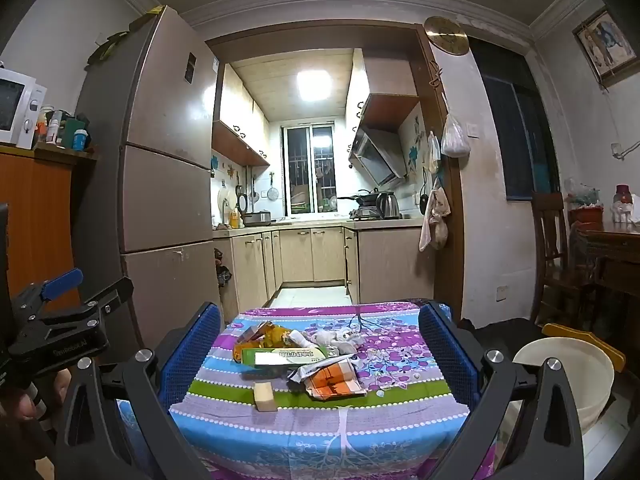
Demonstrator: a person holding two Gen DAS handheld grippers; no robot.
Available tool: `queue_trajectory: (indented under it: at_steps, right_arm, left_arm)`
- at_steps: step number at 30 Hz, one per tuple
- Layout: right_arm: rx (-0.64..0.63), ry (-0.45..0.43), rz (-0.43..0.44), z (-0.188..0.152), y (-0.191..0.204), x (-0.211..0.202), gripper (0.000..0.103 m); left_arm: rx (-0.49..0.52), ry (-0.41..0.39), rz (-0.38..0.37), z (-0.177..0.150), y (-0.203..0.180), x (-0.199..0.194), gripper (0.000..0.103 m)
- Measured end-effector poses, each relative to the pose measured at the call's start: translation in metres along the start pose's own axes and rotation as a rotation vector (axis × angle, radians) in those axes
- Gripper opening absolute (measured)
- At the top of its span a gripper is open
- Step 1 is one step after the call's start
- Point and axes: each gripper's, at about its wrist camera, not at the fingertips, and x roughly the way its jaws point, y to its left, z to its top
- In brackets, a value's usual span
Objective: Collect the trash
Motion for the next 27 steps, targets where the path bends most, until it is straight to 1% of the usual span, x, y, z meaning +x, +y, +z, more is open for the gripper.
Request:
queue_trajectory:
  at_steps: [2,4,8,12,13,27]
  right_arm:
    - [0.000,-0.004,0.000,0.000,0.000,0.000,0.099]
    - [0.000,-0.003,0.000,0.000,0.000,0.000,0.099]
    - [0.000,-0.003,0.001,0.000,0.000,-0.001,0.099]
    - [0.002,0.001,0.003,0.001,-0.001,-0.001,0.099]
    - [0.002,0.001,0.002,0.001,-0.001,-0.001,0.099]
    - [0.001,0.003,0.001,0.001,-0.001,0.001,0.099]
  left_arm:
    - [-0.005,-0.019,-0.003,0.000,0.000,-0.001,0.098]
    - [-0.004,-0.014,-0.005,-0.001,0.000,-0.001,0.098]
    - [0.010,0.032,-0.020,-0.003,-0.001,0.008,0.098]
    - [0.006,0.048,-0.017,-0.002,0.004,0.010,0.098]
    - [0.013,0.044,-0.016,-0.004,-0.001,0.010,0.098]
    - [0.006,0.030,-0.001,-0.002,0.004,0.008,0.098]
